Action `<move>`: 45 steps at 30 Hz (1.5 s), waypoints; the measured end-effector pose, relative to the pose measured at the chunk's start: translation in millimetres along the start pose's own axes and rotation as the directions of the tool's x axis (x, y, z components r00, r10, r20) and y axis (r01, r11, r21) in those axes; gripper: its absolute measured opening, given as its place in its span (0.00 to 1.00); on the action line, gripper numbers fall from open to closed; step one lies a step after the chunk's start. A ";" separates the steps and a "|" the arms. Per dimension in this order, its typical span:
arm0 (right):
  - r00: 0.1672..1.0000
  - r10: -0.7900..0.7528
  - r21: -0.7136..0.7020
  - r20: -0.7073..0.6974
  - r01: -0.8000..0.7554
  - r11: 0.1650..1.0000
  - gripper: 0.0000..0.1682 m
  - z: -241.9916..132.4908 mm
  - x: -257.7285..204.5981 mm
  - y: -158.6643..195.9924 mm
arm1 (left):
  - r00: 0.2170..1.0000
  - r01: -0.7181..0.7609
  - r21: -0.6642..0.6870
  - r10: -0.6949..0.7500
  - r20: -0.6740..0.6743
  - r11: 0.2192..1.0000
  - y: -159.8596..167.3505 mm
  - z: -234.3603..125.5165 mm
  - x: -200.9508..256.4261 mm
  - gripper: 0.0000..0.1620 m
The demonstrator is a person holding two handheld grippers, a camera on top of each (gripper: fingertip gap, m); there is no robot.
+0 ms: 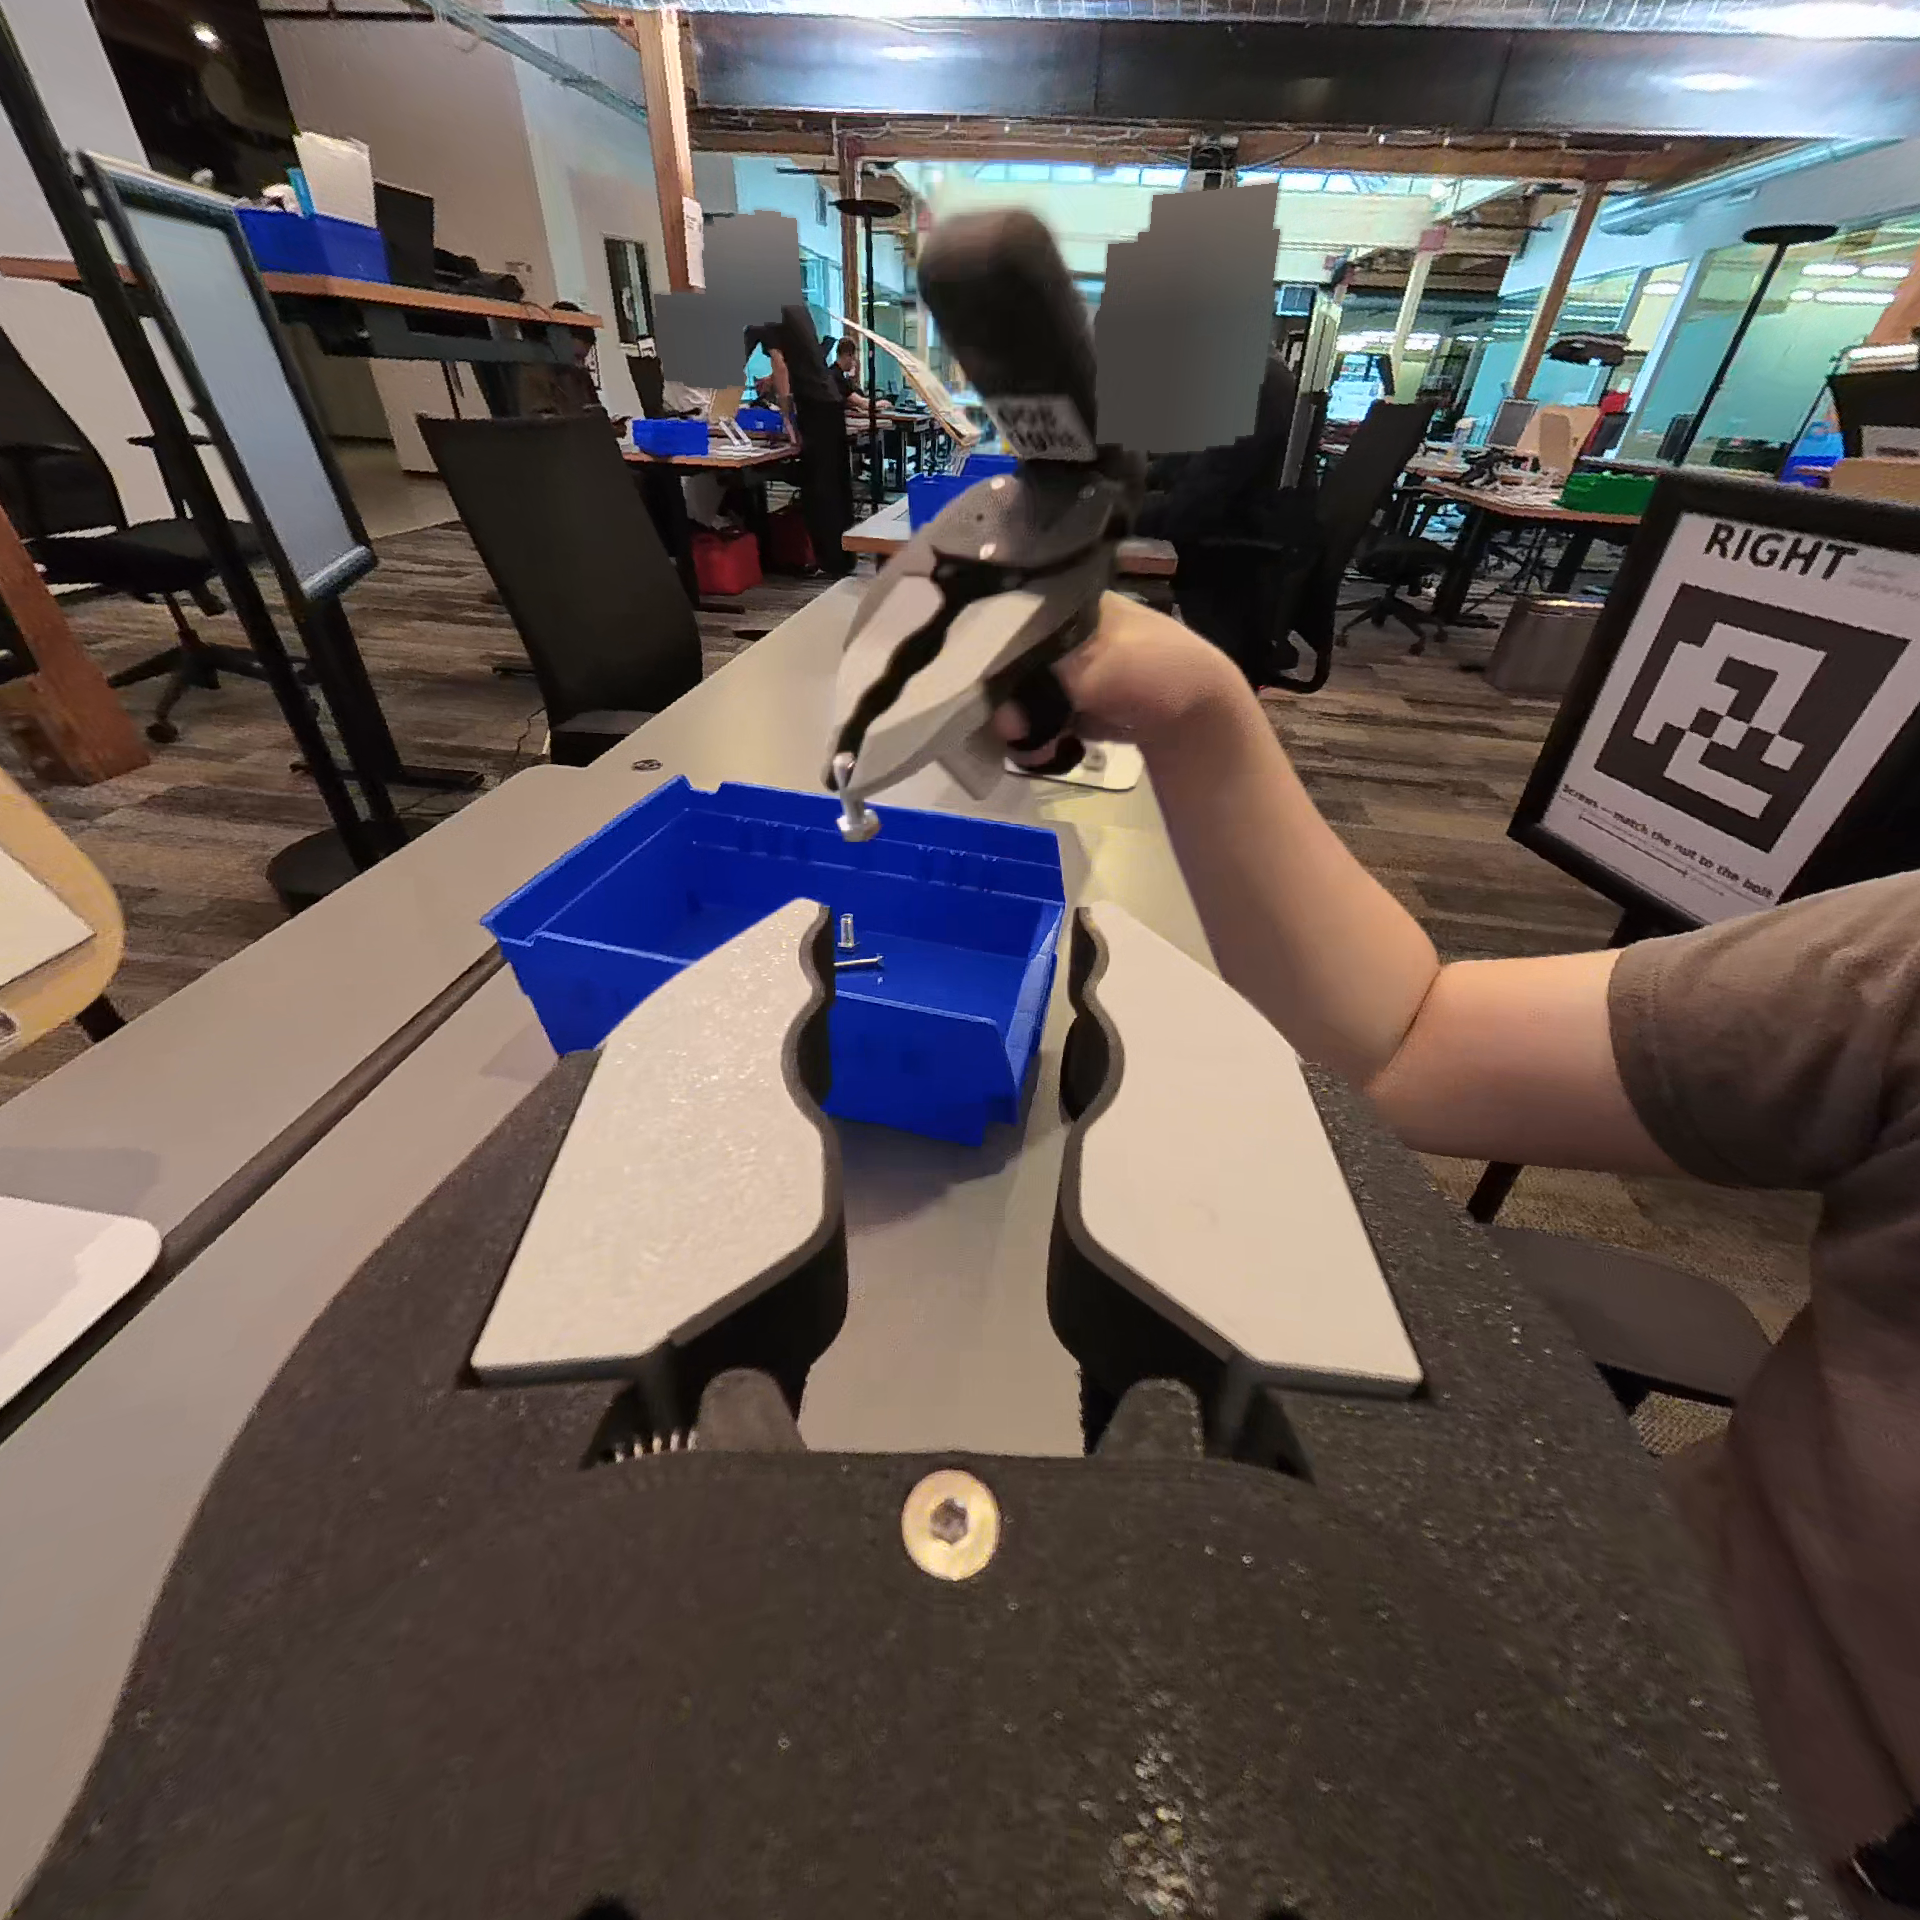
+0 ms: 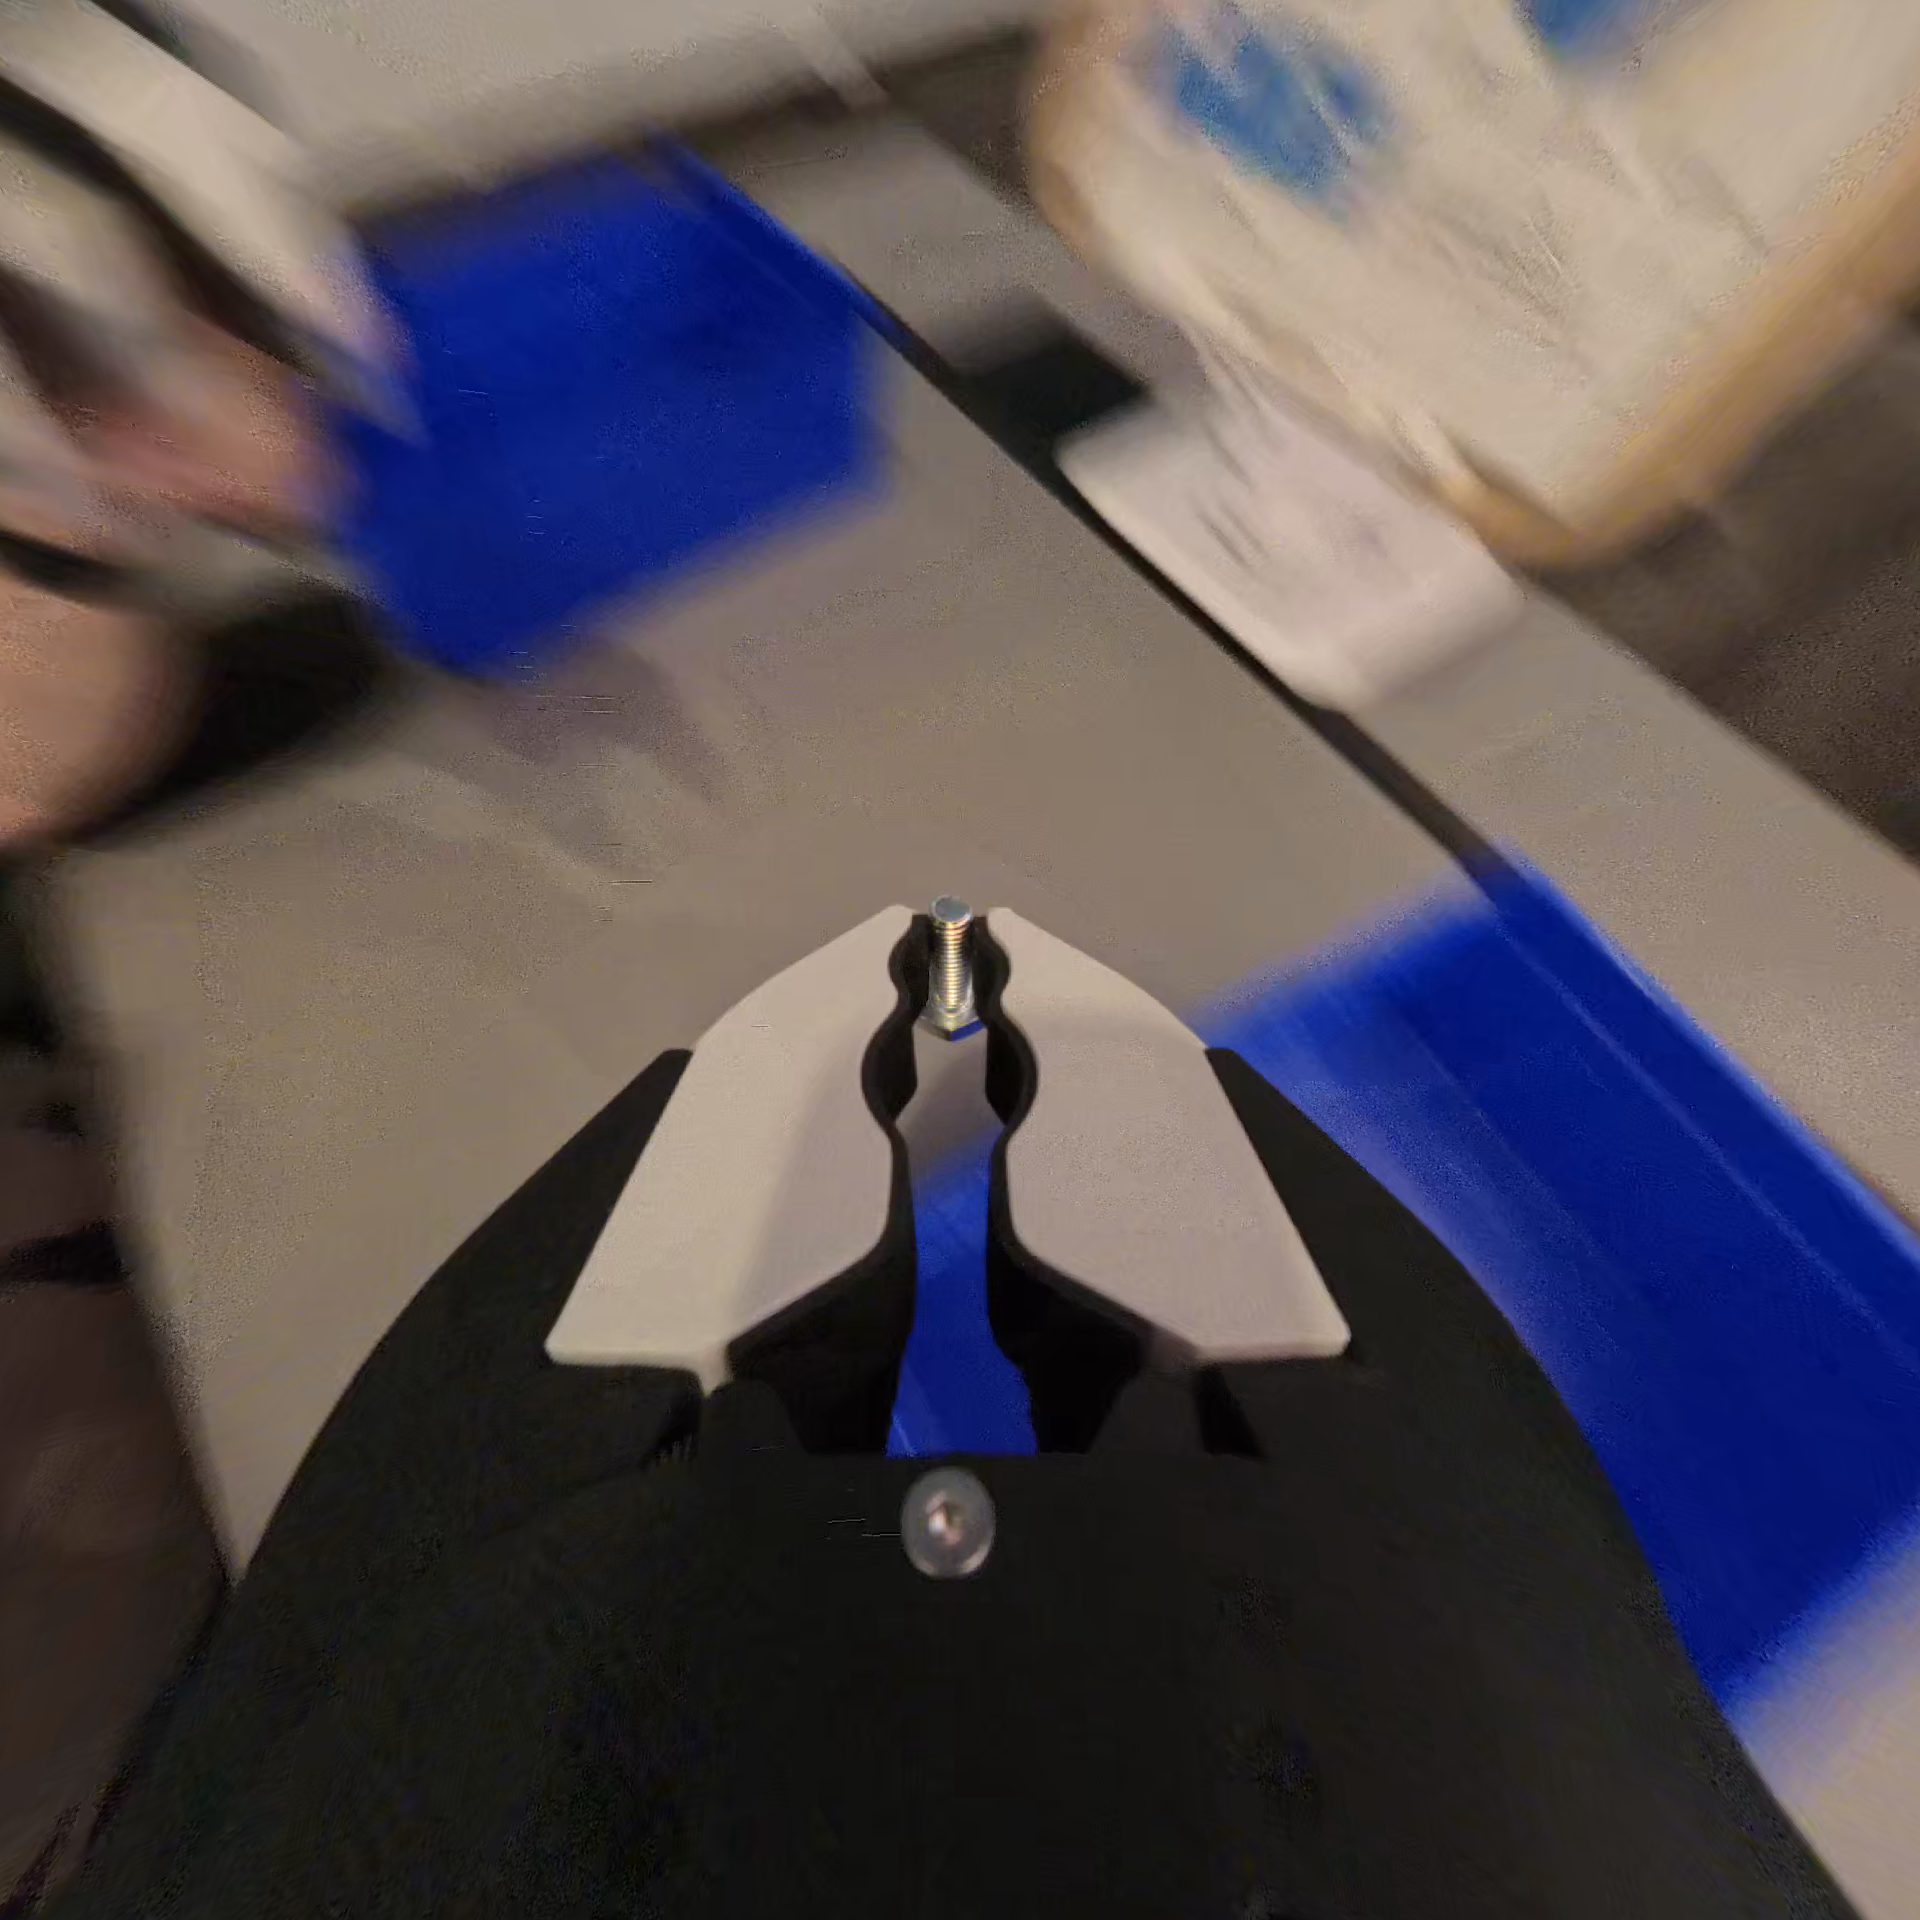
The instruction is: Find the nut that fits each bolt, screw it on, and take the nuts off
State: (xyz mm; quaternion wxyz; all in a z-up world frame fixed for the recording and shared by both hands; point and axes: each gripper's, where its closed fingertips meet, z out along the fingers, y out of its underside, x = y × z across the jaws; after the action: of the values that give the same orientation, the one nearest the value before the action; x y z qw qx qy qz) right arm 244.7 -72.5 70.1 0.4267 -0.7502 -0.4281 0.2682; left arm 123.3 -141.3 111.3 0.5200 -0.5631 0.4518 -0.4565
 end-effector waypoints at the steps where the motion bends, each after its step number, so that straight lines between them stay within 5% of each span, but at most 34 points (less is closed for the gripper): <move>1: 0.983 0.038 -0.158 -0.182 -0.067 0.985 0.05 -10.7 37.2 35.8 | 1.000 0.000 -0.006 0.000 0.011 1.000 -0.9 -2.6 -2.0 0.26; 4: 0.877 0.189 -0.452 -0.442 -0.400 0.797 0.05 -37.3 97.6 137.5 | 1.000 -0.015 -0.028 0.015 0.016 0.999 -2.1 -8.8 -3.6 0.25; 9: 0.825 0.356 -0.629 -0.440 -0.566 0.533 0.05 -32.0 101.4 216.6 | 1.000 -0.010 -0.046 0.009 -0.018 0.999 -5.4 -18.3 1.0 0.24; 17: 0.813 0.293 -0.682 -0.504 -0.582 0.443 0.05 -16.2 124.5 251.0 | 1.000 -0.005 -0.002 0.006 0.006 1.000 -19.4 -36.3 -5.0 0.23; 32: 0.801 0.264 -0.608 -0.537 -0.584 0.538 0.12 -17.1 142.9 237.1 | 0.991 0.038 0.030 -0.041 0.130 0.999 -40.1 -88.3 -28.1 0.29; 35: 0.801 0.225 -0.563 -0.554 -0.560 0.608 0.12 -26.8 142.0 211.2 | 0.950 0.028 -0.109 0.007 0.312 0.994 -24.5 -123.1 -54.3 0.29; 39: 0.808 0.158 -0.451 -0.568 -0.466 0.761 0.11 -39.4 136.6 156.8 | 0.803 0.104 -0.311 0.105 0.587 0.945 7.7 -184.6 -97.4 0.28; 45: 0.812 0.061 -0.259 -0.580 -0.255 0.931 0.11 -50.3 115.6 78.4 | 0.730 0.356 -0.375 -0.005 0.683 0.856 57.0 -233.0 -117.6 0.20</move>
State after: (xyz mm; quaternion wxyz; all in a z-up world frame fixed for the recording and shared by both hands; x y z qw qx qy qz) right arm 372.3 -13.5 22.3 0.3799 -0.8887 -0.2566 -0.0040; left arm -128.5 -69.0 59.1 0.4395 -0.8408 0.2782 -0.1502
